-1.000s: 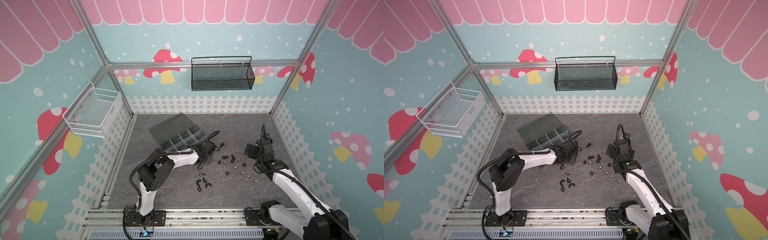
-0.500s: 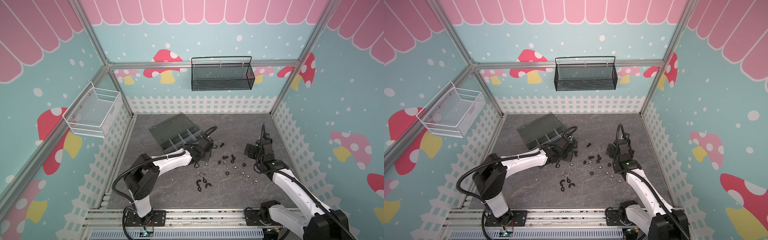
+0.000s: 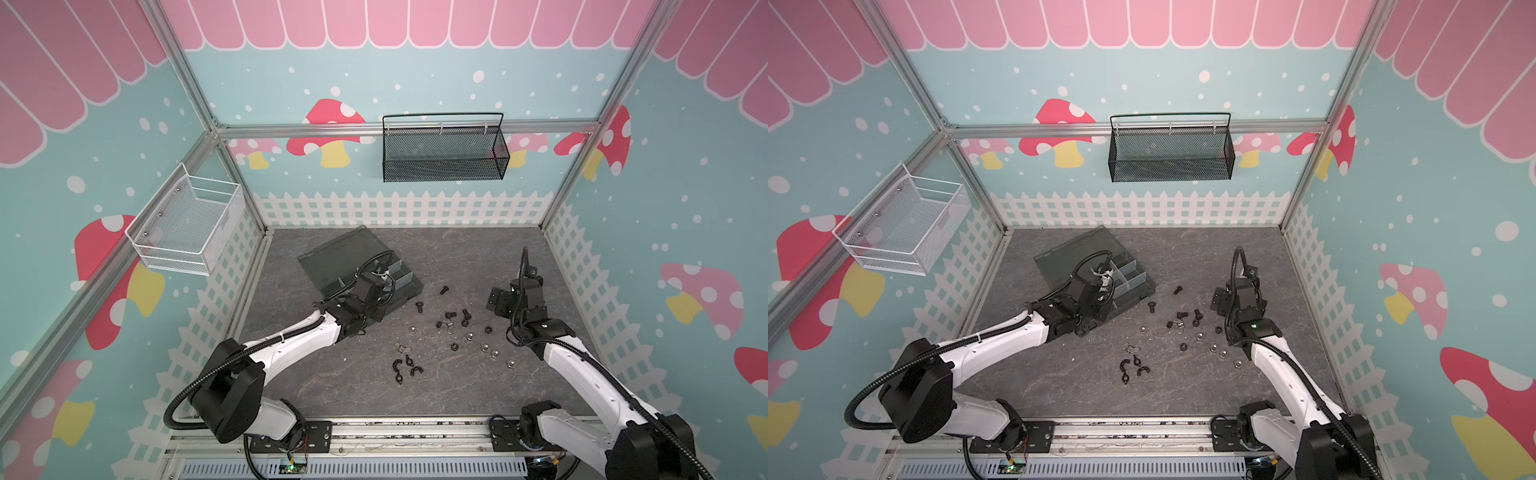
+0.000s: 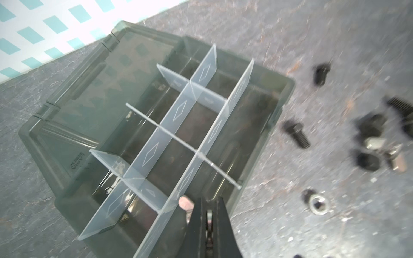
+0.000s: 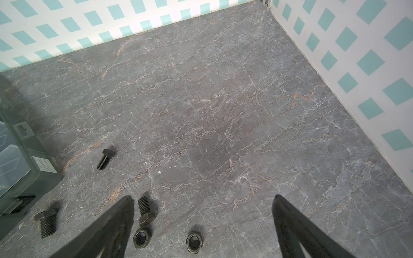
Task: Sort the screws and nuts into containers
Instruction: Pick up the nut at the center of the table, then place the nut into the container.
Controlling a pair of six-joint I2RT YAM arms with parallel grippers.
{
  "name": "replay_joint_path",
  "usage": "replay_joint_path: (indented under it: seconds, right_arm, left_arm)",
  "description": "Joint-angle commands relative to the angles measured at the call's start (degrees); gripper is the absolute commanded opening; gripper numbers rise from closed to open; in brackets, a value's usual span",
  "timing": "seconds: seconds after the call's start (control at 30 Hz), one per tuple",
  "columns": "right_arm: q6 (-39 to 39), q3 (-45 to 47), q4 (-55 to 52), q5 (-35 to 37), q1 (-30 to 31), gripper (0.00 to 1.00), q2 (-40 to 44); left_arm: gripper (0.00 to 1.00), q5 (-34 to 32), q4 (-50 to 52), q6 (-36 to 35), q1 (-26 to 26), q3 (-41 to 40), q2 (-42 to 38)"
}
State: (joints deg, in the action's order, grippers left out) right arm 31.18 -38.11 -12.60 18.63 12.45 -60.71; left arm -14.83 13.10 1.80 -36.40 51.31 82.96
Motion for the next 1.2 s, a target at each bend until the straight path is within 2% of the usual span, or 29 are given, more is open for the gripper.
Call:
replay_joint_path:
  seconds: [0.0, 0.3, 0.57, 0.73, 0.87, 1.17]
  right_arm:
    - [1.1, -0.4, 0.3, 0.0, 0.3, 0.97, -0.2]
    - [1.5, -0.3, -0.7, 1.6, 0.3, 0.97, -0.4]
    - [1.5, -0.5, -0.6, 1.9, 0.3, 0.97, -0.7]
    - [1.5, -0.7, -0.8, 2.1, 0.3, 0.97, -0.7]
    - [1.5, -0.7, -0.8, 2.1, 0.3, 0.97, -0.6]
    - [1.5, -0.9, -0.9, 2.2, 0.3, 0.97, -0.5]
  left_arm:
    - [0.0, 3.3, -4.7, -5.3, 3.1, -1.3, -0.4]
    - [0.0, 7.9, -4.6, -8.9, 6.5, 0.6, 4.9]
    - [0.0, 11.8, 2.3, -11.4, 7.2, 6.0, 10.0]
    - [0.1, 12.7, 5.1, -13.7, 7.2, 8.1, 12.2]
    - [0.14, 12.9, 6.0, -13.9, 7.2, 9.0, 13.1]
    - [0.24, 13.5, 6.2, -11.8, 7.2, 8.2, 10.6]
